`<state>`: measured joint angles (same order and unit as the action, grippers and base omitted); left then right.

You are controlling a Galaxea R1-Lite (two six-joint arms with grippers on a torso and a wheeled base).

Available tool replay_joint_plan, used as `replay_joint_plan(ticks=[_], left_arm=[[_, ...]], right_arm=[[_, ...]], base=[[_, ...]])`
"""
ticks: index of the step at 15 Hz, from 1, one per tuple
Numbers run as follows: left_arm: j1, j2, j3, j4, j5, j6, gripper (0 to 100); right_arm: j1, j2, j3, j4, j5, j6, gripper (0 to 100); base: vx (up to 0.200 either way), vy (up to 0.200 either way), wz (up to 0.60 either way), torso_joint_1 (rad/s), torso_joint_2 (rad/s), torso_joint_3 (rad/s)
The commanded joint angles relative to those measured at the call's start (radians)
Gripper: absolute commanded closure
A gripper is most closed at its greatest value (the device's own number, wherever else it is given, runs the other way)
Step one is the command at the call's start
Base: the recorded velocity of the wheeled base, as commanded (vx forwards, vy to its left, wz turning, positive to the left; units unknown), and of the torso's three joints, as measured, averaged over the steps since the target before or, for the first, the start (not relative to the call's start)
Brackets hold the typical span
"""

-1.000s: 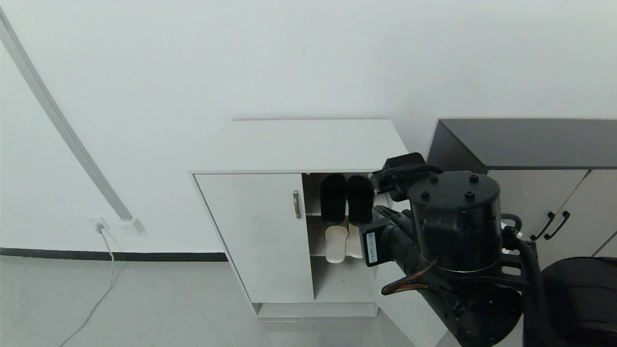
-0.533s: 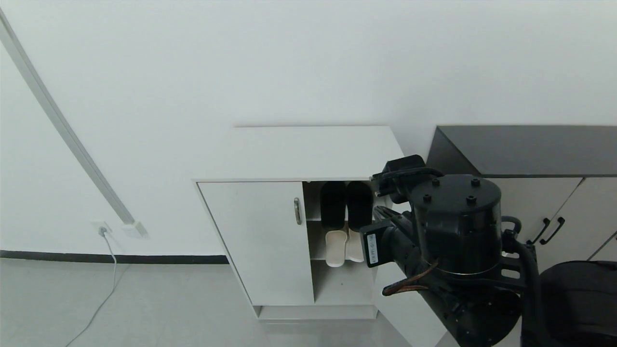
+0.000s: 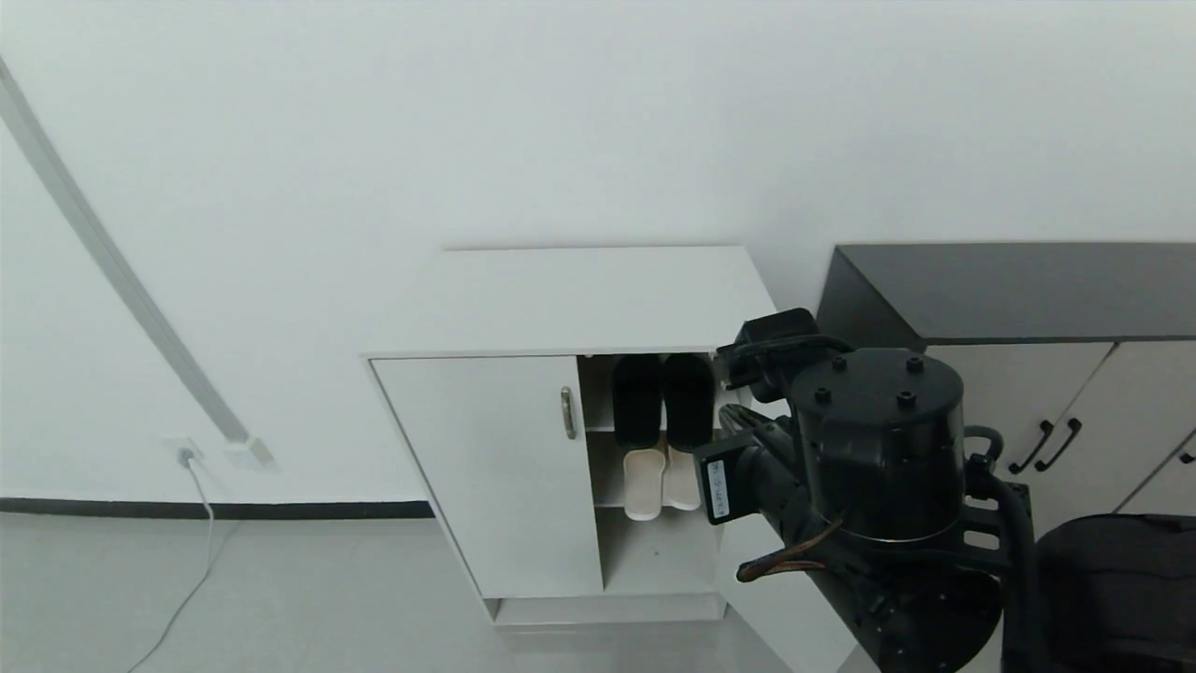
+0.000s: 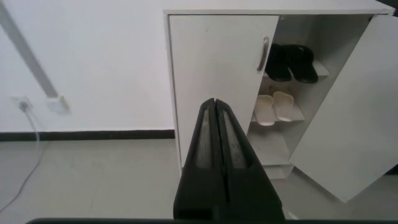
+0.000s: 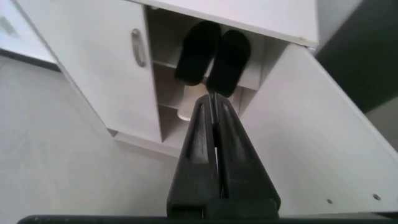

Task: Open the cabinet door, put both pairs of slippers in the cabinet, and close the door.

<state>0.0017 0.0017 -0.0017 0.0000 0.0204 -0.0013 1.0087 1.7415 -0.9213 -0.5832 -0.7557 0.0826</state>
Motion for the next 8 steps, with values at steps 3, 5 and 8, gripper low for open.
replay_joint_plan(ticks=[3, 5, 8], left_arm=[[0.0, 0.0, 0.0, 0.0, 0.0, 0.0, 100], [0.0, 0.0, 0.0, 0.0, 0.0, 0.0, 100], [0.0, 0.0, 0.0, 0.0, 0.0, 0.0, 100]], right_arm=[[-0.001, 0.001, -0.001, 0.0, -0.001, 0.0, 100], [-0.002, 0.003, -0.001, 0.0, -0.001, -0.001, 100], [-0.005, 0.007, -0.001, -0.001, -0.001, -0.001, 100]], base=[[0.0, 0.0, -0.6, 0.011, 0.0, 0.001], [0.0, 0.0, -0.6, 0.002, 0.0, 0.005], [0.0, 0.0, -0.2, -0.001, 0.0, 0.001]])
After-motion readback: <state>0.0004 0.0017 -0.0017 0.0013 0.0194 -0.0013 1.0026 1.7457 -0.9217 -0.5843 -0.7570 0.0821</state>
